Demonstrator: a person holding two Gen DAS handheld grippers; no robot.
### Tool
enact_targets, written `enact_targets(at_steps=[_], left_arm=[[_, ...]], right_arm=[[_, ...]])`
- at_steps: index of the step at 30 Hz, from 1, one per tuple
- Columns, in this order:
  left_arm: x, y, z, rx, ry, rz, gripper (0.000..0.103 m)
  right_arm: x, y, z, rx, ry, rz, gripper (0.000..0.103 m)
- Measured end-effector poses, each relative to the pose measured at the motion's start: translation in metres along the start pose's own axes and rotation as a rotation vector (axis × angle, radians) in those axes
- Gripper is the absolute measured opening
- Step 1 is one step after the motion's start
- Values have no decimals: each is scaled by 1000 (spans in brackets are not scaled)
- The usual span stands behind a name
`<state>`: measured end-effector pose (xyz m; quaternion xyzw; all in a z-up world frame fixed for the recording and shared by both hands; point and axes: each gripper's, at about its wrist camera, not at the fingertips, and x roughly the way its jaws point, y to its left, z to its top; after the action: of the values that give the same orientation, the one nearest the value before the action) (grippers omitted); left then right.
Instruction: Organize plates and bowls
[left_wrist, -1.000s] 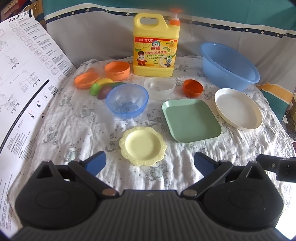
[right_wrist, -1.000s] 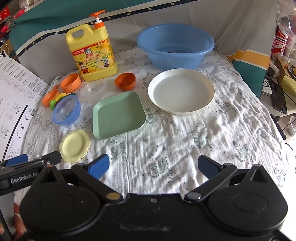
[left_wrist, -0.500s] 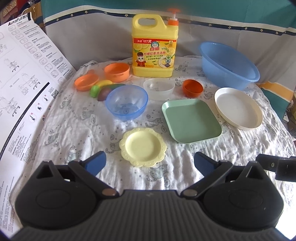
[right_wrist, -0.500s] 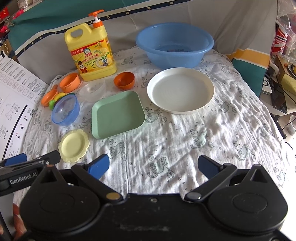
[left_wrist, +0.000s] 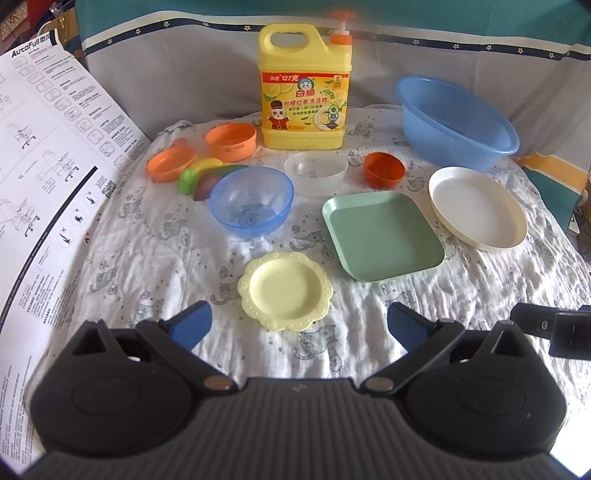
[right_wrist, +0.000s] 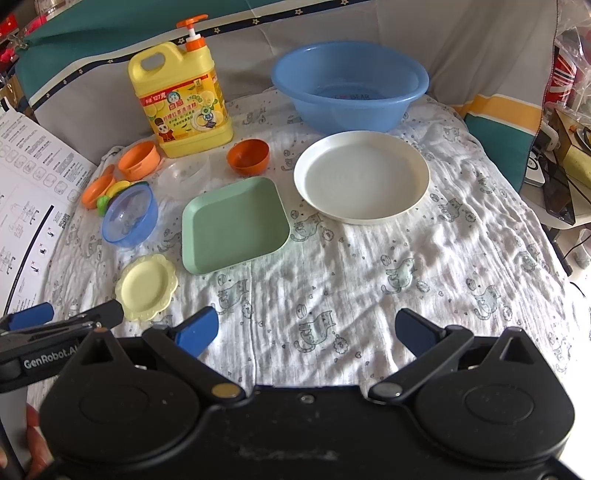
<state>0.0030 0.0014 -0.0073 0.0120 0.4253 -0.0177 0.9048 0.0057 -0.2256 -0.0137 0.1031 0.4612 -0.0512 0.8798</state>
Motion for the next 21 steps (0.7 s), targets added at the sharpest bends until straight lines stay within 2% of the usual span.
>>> enact_targets(at_steps=[21], left_arm=[[22, -15, 4, 42, 43, -11, 103]], right_arm=[[19, -11, 5, 36, 28, -2, 103]])
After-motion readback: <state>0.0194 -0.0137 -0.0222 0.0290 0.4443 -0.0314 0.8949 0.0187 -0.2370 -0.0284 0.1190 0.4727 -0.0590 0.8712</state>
